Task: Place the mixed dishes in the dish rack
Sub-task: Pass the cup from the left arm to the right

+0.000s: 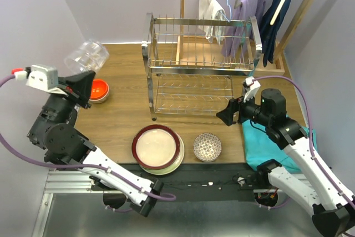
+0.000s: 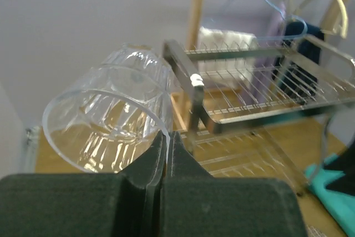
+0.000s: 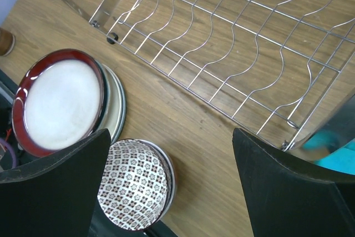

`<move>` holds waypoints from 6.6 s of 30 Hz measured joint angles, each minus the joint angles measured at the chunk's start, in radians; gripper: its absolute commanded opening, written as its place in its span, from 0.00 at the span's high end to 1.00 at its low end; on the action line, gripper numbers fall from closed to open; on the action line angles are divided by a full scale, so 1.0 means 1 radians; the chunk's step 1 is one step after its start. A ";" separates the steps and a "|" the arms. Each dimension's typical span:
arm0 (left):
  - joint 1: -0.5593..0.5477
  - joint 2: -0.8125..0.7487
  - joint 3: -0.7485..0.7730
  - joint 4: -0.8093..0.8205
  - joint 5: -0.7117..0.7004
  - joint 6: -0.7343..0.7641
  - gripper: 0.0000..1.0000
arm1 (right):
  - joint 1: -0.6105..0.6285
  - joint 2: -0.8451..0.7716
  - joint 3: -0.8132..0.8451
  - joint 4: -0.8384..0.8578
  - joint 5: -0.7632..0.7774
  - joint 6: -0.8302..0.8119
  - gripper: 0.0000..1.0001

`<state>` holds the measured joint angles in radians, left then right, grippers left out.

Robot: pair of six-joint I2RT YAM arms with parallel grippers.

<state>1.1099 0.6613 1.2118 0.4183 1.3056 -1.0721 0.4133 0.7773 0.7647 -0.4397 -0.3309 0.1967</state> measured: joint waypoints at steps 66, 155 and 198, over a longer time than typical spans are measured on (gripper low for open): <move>-0.835 0.666 0.402 0.888 0.210 -0.843 1.00 | -0.578 -0.008 0.081 -0.200 -0.090 -0.374 0.05; -2.701 0.416 -0.723 0.293 -1.942 2.732 1.00 | -0.611 -0.160 0.163 -0.025 -0.745 0.693 0.00; -2.708 0.728 -0.418 0.229 -1.929 2.723 1.00 | -0.581 -0.106 0.131 -0.064 -0.756 0.810 0.00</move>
<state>-1.5982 1.3895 0.7937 0.6468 -0.6235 1.6512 -0.1673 0.6716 0.8955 -0.5041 -1.0866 1.0069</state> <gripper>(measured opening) 0.009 0.997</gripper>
